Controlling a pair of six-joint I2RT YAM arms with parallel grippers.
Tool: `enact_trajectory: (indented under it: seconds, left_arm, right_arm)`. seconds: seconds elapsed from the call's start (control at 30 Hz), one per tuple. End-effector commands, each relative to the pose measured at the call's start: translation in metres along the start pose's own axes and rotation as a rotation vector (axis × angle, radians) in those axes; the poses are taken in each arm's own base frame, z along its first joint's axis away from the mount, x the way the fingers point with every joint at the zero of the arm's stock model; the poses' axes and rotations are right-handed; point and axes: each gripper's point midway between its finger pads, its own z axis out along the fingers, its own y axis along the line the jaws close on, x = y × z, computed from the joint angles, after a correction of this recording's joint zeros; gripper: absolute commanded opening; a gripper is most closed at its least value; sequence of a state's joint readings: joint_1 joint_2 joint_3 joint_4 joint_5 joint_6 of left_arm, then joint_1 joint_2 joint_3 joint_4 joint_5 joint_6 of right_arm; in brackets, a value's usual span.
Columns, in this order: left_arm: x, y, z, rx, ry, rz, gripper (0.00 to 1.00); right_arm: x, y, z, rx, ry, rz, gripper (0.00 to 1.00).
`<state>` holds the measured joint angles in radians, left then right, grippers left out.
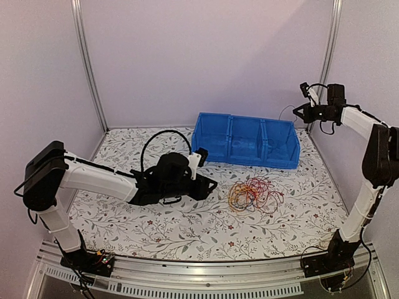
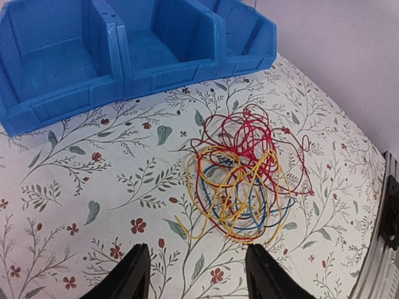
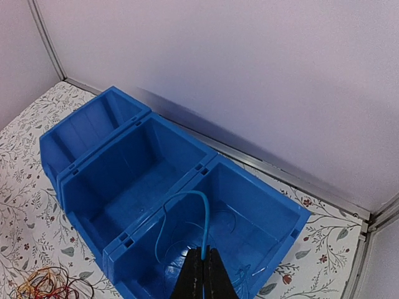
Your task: Untangle the cables
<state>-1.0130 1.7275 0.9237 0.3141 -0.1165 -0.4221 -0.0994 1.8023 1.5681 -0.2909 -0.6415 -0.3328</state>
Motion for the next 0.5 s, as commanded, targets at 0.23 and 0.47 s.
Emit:
enact_trajectory:
  seconds: [0.23, 0.47]
  left_arm:
    - [-0.001, -0.005, -0.001, -0.002, 0.006, 0.007, 0.52]
    - [-0.01, -0.007, 0.0, -0.005, 0.012, 0.027, 0.52]
  right_arm:
    - [0.085, -0.013, 0.044, -0.049, 0.223, 0.188, 0.41]
    - [0.052, -0.008, 0.014, 0.017, 0.161, 0.125, 0.53]
